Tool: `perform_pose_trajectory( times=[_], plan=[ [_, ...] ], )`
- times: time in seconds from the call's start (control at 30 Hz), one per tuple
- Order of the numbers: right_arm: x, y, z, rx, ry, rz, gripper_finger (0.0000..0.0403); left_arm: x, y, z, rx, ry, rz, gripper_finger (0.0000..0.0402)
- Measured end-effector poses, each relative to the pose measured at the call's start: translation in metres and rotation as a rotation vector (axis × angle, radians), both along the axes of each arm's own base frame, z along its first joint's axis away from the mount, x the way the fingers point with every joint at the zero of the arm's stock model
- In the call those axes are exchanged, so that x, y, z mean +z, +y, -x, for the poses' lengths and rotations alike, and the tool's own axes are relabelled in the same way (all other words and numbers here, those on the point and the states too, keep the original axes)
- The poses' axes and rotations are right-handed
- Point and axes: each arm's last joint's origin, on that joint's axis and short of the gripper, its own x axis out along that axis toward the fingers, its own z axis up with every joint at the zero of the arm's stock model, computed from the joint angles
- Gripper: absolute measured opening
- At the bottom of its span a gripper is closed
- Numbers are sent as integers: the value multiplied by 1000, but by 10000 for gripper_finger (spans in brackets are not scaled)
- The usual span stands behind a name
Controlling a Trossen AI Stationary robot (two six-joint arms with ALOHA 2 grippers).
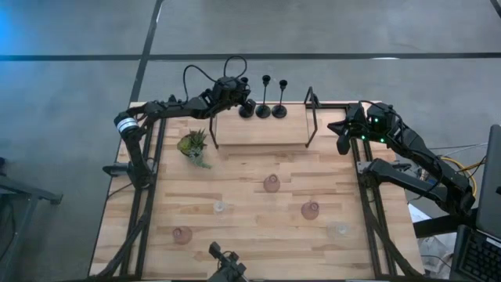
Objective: Pick & Place candle stick holders
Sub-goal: Put the black candle holder on the shelf aligned with the other black candle holder
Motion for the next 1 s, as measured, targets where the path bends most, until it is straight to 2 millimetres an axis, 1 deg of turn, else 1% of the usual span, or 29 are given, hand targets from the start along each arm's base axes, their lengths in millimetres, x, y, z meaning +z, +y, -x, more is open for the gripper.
perform_pose_trajectory(
  times=[0.67, 0.87, 1.0],
  plan=[
    [0, 0, 0, 0, 0, 0, 29, 0, -1, 0, -5, -14, 16, 10],
    [0, 0, 0, 0, 0, -1, 29, -1, -1, 0, -3, -14, 23, 25],
    [0, 0, 0, 0, 0, 0, 29, -1, -1, 0, -6, -7, 18, 27]
  ],
)
